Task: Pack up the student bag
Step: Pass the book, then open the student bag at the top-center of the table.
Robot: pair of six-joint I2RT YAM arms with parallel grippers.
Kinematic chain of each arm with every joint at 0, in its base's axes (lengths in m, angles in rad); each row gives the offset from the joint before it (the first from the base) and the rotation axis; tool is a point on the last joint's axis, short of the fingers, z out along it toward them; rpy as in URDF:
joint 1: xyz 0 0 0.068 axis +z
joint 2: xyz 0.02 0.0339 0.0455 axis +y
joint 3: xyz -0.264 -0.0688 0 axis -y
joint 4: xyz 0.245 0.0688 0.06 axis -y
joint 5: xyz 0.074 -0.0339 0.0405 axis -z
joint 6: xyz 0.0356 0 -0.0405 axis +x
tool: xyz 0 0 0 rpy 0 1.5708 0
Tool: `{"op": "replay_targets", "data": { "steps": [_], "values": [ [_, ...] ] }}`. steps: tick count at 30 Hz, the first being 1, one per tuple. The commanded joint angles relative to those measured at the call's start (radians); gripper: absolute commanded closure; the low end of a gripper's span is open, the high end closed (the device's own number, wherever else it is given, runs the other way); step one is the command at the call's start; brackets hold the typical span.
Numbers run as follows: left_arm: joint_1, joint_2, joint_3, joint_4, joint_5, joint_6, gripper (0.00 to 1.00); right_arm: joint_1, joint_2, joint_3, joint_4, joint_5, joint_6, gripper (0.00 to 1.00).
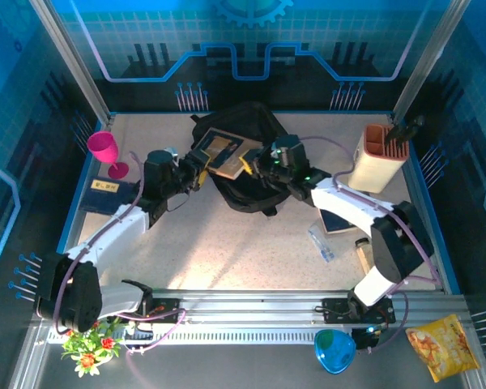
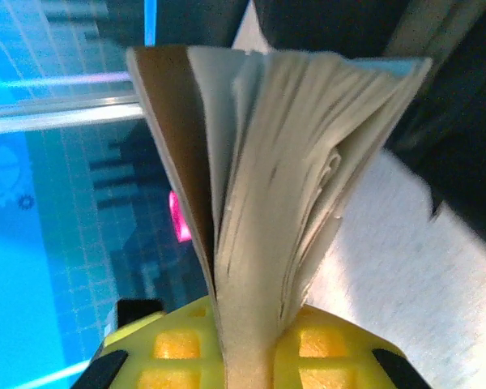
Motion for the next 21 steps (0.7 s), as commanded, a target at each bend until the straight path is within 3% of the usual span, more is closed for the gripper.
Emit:
{"op": "replay_targets", "data": {
  "steps": [1,8,14,21],
  "values": [
    [-0.044,0.057,0.108,-0.175,0.020,0.238,0.34,-0.078,-0.129,-0.024,-0.077,0.098,-0.201,0.91],
    [-0.185,0.266,0.309,-0.334,0.003,0.491,0.30,-0.229,-0.311,-0.055,-0.284,0.146,-0.448,0.92],
    [-0.310,0.508,0.549,-0.417,-0.006,0.670,0.35,-0.364,-0.479,-0.075,-0.449,0.189,-0.595,0.92],
    [-0.388,0.794,0.842,-0.507,0.011,0.745,0.43,-0.480,-0.621,-0.116,-0.581,0.179,-0.657,0.93]
  ]
}}
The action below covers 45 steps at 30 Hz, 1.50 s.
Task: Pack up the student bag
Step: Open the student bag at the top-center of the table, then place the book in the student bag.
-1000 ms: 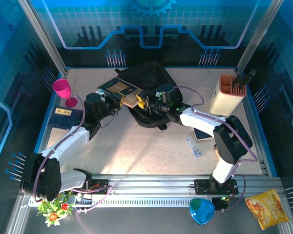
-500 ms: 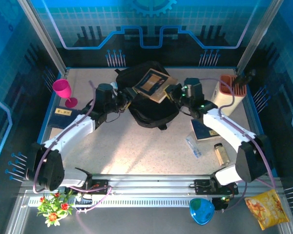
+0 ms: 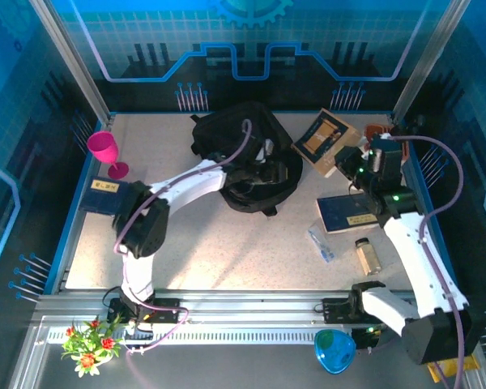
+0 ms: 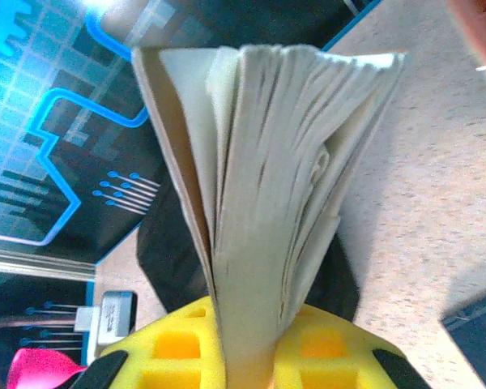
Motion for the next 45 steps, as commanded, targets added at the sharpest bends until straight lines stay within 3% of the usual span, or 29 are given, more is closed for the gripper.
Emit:
{"op": "replay_targets", "data": {
  "steps": [1,13,18,21,28,39,43,45],
  "values": [
    [-0.018,0.107,0.118,-0.086,0.017,0.077,0.45,-0.031,-0.058,-0.016,-0.064,0.011,-0.072,0.93],
    [-0.024,0.312,0.344,-0.127,0.077,0.066,0.66,-0.069,-0.108,-0.045,-0.123,0.017,-0.087,0.94],
    [-0.025,0.320,0.357,-0.129,0.095,0.054,0.89,-0.072,-0.112,-0.045,-0.129,0.020,-0.086,0.93],
    [-0.023,0.300,0.376,-0.146,0.080,0.080,0.94,-0.076,-0.119,-0.036,-0.141,0.026,-0.095,0.93],
    [0.016,0.179,0.357,-0.095,0.091,0.094,0.96,-0.079,-0.140,-0.018,-0.172,-0.030,-0.100,0.93],
    [0.031,0.110,0.385,0.002,0.113,0.092,0.95,0.007,-0.084,-0.102,-0.079,-0.205,0.121,0.93],
    [0.032,0.110,0.394,-0.023,0.114,0.110,0.90,0.037,-0.029,-0.161,0.055,-0.281,0.229,0.94],
    [0.032,0.101,0.392,-0.062,0.104,0.138,0.82,0.044,0.001,-0.165,0.118,-0.306,0.263,0.93]
  ]
}}
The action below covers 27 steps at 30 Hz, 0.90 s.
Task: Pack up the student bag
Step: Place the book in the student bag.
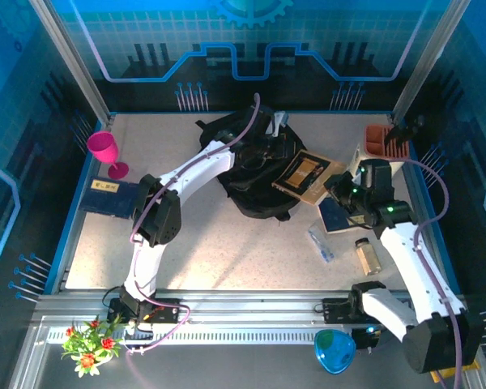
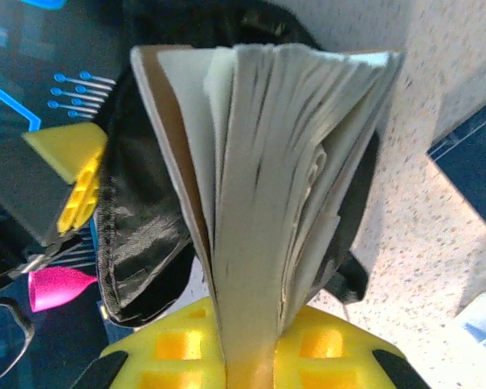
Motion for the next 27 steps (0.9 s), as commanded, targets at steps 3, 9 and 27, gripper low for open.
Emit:
{"op": "replay_targets", "data": {
  "steps": [3,9,27],
  "values": [
    [-0.004,-0.092,-0.021,-0.076,-0.015,0.128,0.60,0.025,0.061,-0.002,0.282,-0.119,0.136,0.94],
    [-0.005,-0.296,-0.280,-0.165,-0.157,0.322,0.39,0.026,0.098,0.016,0.331,-0.151,0.154,0.94],
    [-0.031,-0.296,-0.406,-0.117,-0.469,0.314,0.36,0.027,0.101,-0.001,0.321,-0.147,0.148,0.95]
  ]
}}
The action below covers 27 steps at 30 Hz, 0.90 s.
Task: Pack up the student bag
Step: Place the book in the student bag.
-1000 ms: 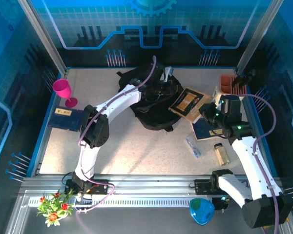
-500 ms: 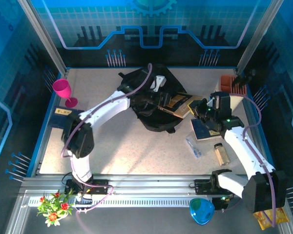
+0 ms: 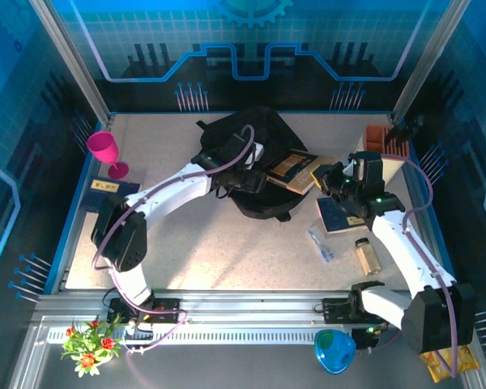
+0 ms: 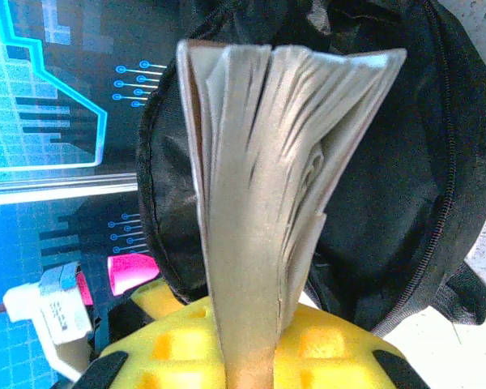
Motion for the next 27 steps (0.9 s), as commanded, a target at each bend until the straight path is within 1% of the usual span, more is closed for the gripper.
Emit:
{"op": "replay_targets", "data": {
  "steps": [1,4,5,6,9,13,15,18,21,24,27],
  "values": [
    [-0.004,0.058,0.085,0.020,-0.069,-0.028,0.38,0.014,-0.008,0.010,0.083,-0.028,0.006,0.95],
    [-0.005,0.098,0.126,0.022,-0.039,-0.018,0.48,0.016,-0.008,0.002,0.077,-0.030,0.010,0.95],
    [-0.005,0.102,0.140,0.024,-0.046,-0.011,0.55,0.018,-0.009,0.002,0.064,-0.027,0.008,0.95],
    [-0.005,0.102,0.154,0.030,-0.054,-0.001,0.65,0.020,-0.011,-0.002,0.048,-0.019,0.008,0.95],
    [-0.004,0.093,0.192,0.051,-0.065,0.033,0.81,0.040,-0.020,-0.018,0.008,0.017,0.011,0.95],
    [-0.004,0.040,0.193,0.133,-0.063,0.069,0.95,0.077,-0.025,-0.045,-0.019,0.072,0.028,0.95],
    [-0.004,-0.006,0.161,0.205,-0.061,0.085,0.98,0.088,-0.015,-0.056,0.001,0.078,0.052,0.95],
    [-0.004,-0.089,0.069,0.354,-0.041,0.105,0.98,0.097,0.016,-0.052,0.065,0.072,0.080,0.95],
    [-0.004,-0.150,-0.005,0.467,-0.019,0.121,0.98,0.121,0.057,-0.008,0.116,0.098,0.079,0.94],
    [-0.005,-0.181,-0.048,0.523,0.001,0.126,0.98,0.133,0.108,0.014,0.231,0.098,0.121,0.95],
    [-0.005,-0.193,-0.067,0.546,0.029,0.120,0.98,0.151,0.159,0.030,0.311,0.130,0.161,0.95]
  ]
}}
